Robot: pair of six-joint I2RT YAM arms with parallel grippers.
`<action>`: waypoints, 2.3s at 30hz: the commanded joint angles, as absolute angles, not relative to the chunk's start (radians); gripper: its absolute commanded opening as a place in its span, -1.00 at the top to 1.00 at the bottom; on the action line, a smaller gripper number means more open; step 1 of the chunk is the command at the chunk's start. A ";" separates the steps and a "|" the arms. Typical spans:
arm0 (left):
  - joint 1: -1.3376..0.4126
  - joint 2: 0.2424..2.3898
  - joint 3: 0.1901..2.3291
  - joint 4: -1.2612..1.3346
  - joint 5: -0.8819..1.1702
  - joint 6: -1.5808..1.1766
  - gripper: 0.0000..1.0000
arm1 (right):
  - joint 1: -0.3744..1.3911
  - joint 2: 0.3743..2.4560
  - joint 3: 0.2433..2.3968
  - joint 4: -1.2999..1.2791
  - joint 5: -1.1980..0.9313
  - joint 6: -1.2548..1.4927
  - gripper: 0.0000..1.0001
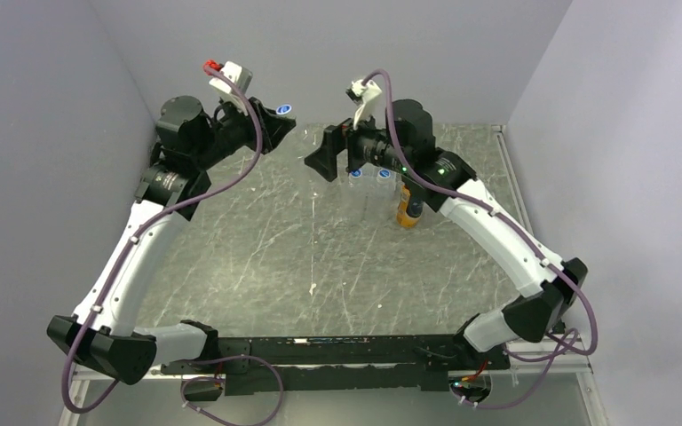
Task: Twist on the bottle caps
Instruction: Place the plastic bottle at the center of the board.
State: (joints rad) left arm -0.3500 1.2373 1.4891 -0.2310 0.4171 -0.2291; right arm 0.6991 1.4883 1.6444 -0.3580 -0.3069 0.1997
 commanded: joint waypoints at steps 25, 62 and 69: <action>-0.529 1.431 0.915 0.638 0.013 0.108 1.00 | 0.692 1.149 1.399 -0.288 0.117 0.291 -0.99; -0.656 1.502 0.651 0.968 -0.214 0.134 0.89 | 0.691 1.133 1.334 -0.256 0.089 0.291 -0.99; -0.661 1.494 0.662 0.925 -0.258 0.126 0.27 | 0.692 1.140 1.333 -0.251 0.087 0.288 -0.99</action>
State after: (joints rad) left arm -0.6548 1.4986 0.6563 0.9016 -0.2123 0.1196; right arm 0.6945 1.1610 1.3293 -0.3050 0.0952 0.2882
